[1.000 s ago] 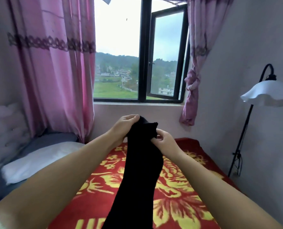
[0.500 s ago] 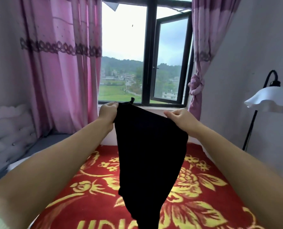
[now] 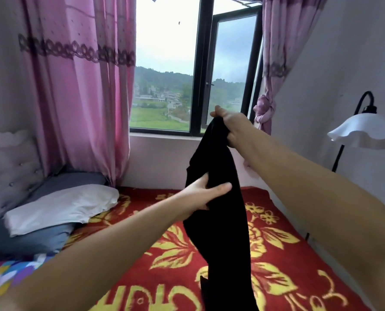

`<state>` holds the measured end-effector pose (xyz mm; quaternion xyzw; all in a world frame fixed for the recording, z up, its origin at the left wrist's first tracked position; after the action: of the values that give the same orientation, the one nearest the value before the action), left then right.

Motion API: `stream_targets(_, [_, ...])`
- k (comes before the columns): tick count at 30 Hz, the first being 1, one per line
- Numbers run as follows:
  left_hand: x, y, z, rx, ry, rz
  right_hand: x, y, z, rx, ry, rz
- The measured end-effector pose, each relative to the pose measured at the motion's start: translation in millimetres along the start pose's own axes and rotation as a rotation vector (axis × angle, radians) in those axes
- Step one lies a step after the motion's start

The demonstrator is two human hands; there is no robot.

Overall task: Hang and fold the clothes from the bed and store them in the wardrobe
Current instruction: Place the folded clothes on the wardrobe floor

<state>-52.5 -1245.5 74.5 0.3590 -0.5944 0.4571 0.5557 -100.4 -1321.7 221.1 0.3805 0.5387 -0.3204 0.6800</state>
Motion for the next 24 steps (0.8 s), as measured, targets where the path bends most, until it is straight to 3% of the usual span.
stream_targets(3, [-47, 12, 3, 0.052, -0.133, 0.147, 3, -13, 4, 0.089, -0.006, 0.079])
stream_targets(7, [-83, 7, 4, 0.044, -0.208, 0.122, -15, -51, 6, 0.195, -0.115, 0.105])
stream_targets(12, [-53, -41, 11, 0.295, -0.173, 0.095, -11, -82, -13, 0.191, -0.127, -0.938])
stream_targets(14, [-42, -58, 11, 0.368, -0.172, 0.019, 9, -72, -31, 0.166, -0.141, -1.184])
stream_targets(16, [-31, -75, 11, 0.432, -0.163, -0.116, 27, -35, -63, 0.088, -0.358, -1.424])
stream_targets(18, [-23, -90, 11, 0.489, -0.18, -0.255, 74, 4, -87, -0.135, -0.416, -1.586])
stream_targets(21, [-16, -93, 15, 0.505, -0.228, -0.444, 171, 18, -97, -0.38, -0.03, -1.325])
stream_targets(24, [2, -89, 22, 0.482, -0.192, -0.513, 209, 6, -86, -0.268, 0.167, -0.977])
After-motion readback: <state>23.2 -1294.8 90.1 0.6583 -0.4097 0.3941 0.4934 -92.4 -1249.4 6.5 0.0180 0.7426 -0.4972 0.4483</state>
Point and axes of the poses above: each hand's wrist, its own z-axis towards the middle knuckle, its own y-axis out of the palm, x = y × z, the point moved 10 cm from there along z, towards the middle knuckle, and after that the axes turned 15 degrees about -x, right-handed, at the moved point
